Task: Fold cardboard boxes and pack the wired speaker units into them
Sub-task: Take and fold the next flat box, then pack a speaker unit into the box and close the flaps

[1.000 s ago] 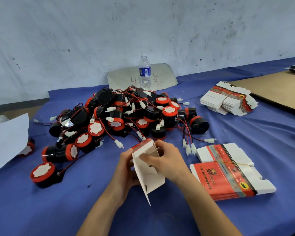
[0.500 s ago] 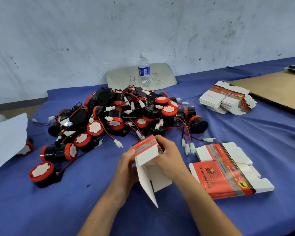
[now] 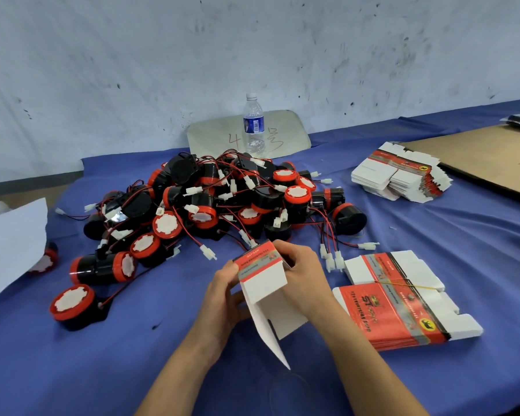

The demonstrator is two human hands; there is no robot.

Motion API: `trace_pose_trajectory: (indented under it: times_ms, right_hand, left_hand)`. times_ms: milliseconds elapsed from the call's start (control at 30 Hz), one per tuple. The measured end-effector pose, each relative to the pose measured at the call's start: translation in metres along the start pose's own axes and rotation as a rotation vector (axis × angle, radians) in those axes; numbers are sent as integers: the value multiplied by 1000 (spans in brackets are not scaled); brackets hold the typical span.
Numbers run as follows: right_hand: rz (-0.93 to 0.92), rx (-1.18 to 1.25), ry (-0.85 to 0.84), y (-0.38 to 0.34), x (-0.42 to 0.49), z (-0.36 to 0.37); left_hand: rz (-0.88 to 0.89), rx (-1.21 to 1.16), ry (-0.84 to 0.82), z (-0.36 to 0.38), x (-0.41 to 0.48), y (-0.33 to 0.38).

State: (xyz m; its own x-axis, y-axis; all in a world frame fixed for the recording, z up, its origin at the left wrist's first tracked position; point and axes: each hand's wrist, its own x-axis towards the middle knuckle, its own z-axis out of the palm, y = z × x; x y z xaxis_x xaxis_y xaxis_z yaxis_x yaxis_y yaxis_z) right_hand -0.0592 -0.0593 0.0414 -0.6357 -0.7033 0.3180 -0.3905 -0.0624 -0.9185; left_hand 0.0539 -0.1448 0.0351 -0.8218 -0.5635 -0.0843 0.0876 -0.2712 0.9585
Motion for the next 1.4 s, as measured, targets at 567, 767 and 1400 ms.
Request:
trace_pose_trajectory:
  times_ms: [567, 767, 1400]
  right_hand:
    - [316, -160, 134, 15, 6, -6]
    - [385, 31, 242, 16, 9, -8]
    - [450, 312, 373, 11, 16, 2]
  left_hand:
    - [374, 1058, 404, -32, 16, -17]
    - [403, 1074, 316, -29, 18, -20]
    - [-47, 1145, 799, -182, -30, 45]
